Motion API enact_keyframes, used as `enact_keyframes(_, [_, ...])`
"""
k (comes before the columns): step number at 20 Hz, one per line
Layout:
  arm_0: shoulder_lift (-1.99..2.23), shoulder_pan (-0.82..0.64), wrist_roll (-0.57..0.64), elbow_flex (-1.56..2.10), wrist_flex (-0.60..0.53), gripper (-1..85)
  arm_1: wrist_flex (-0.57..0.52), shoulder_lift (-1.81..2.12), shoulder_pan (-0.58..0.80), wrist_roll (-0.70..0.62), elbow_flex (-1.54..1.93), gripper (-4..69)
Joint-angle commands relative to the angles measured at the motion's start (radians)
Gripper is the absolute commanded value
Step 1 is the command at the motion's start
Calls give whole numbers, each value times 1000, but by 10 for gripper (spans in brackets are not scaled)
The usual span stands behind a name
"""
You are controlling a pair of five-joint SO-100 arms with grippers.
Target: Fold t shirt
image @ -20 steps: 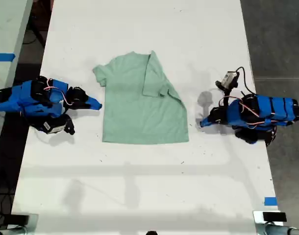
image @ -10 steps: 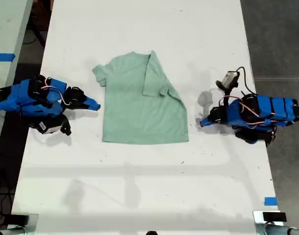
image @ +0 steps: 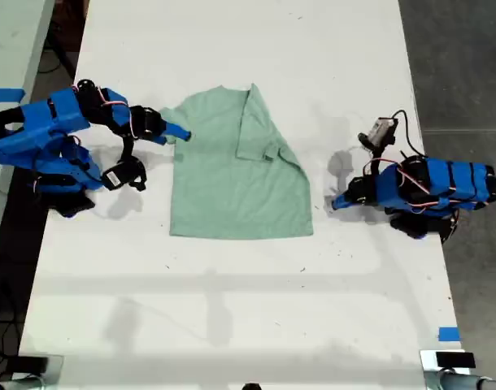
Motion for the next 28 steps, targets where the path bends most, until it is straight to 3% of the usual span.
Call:
enact_keyframes(1, [-11,-87,58,-60,-21,160,-5,6,9,-23,44,1])
enact_keyframes(5, [-141,-150,133,-95,-48,224,-5,6,9,-23,44,1])
enact_keyframes(10, [-385,-207,204,-146,-144,234,-5,6,9,-25,44,1])
enact_keyframes(28, [-758,-390,304,-376,-158,250,-5,6,8,-29,44,1])
